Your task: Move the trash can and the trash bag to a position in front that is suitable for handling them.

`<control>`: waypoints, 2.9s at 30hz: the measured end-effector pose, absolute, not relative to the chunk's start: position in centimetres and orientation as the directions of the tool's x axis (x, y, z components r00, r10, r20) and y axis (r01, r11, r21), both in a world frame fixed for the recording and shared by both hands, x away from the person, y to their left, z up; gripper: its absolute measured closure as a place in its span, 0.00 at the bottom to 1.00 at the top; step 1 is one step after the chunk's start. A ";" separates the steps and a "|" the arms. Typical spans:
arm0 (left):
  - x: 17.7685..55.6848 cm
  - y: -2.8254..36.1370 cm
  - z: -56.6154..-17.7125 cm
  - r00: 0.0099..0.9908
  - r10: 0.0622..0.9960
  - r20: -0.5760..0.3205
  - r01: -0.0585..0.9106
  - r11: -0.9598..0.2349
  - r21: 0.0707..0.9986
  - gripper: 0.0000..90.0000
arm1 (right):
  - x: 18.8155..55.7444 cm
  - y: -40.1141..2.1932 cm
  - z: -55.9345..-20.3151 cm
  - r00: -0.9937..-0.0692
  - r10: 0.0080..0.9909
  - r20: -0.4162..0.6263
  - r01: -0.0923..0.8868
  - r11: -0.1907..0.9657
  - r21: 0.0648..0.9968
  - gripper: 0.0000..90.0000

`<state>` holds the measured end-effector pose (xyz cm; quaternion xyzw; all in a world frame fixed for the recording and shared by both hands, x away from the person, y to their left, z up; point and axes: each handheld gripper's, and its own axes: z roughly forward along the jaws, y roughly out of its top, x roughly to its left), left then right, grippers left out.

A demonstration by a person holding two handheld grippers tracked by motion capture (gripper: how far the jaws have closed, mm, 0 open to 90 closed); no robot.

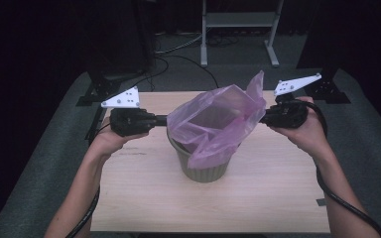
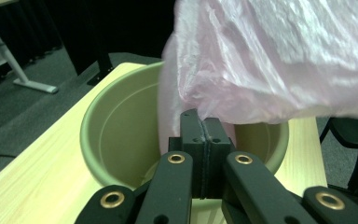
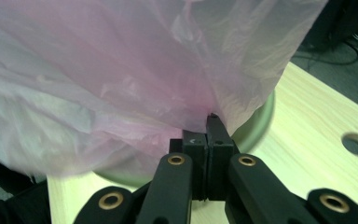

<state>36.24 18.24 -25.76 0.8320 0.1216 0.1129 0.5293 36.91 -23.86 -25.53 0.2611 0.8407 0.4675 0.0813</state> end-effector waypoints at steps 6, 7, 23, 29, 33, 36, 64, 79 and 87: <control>36.6 19.7 -26.7 0.933 0.357 0.033 0.120 -0.396 0.911 1.00 | 37.0 -25.5 -26.7 -0.825 0.552 0.123 0.405 0.423 0.811 1.00; 36.6 20.0 -26.9 0.931 0.363 0.032 0.123 -0.396 0.910 1.00 | 37.1 -25.7 -26.9 -0.821 0.558 0.122 0.408 0.424 0.809 1.00; 38.0 24.1 -31.9 0.886 0.456 -0.086 0.257 -0.327 0.909 1.00 | 38.2 -27.7 -31.5 -0.782 0.595 0.184 0.497 0.417 0.761 1.00; 38.6 24.0 -34.6 0.882 0.452 -0.132 0.297 -0.315 0.901 1.00 | 38.5 -27.3 -33.3 -0.786 0.578 0.219 0.513 0.413 0.753 1.00; 39.1 23.4 -36.5 0.881 0.443 -0.168 0.323 -0.301 0.897 1.00 | 38.8 -26.7 -34.5 -0.792 0.562 0.238 0.519 0.416 0.746 1.00; 39.6 22.9 -37.6 0.881 0.431 -0.197 0.338 -0.281 0.898 1.00 | 39.1 -26.4 -35.3 -0.794 0.552 0.256 0.526 0.410 0.745 1.00; 36.0 26.6 -33.4 0.884 0.452 -0.118 0.308 -0.374 0.875 0.46 | 34.4 -32.1 -32.3 -0.803 0.534 0.266 0.492 0.341 0.801 0.59; 35.2 25.7 -25.8 0.906 0.422 -0.034 0.229 -0.421 0.878 0.38 | 31.0 -30.7 -23.2 -0.870 0.479 0.118 0.334 0.396 0.855 0.55; 36.1 23.9 -23.7 0.919 0.394 -0.007 0.197 -0.444 0.874 0.34 | 31.8 -27.5 -21.3 -0.906 0.417 0.078 0.281 0.450 0.848 0.54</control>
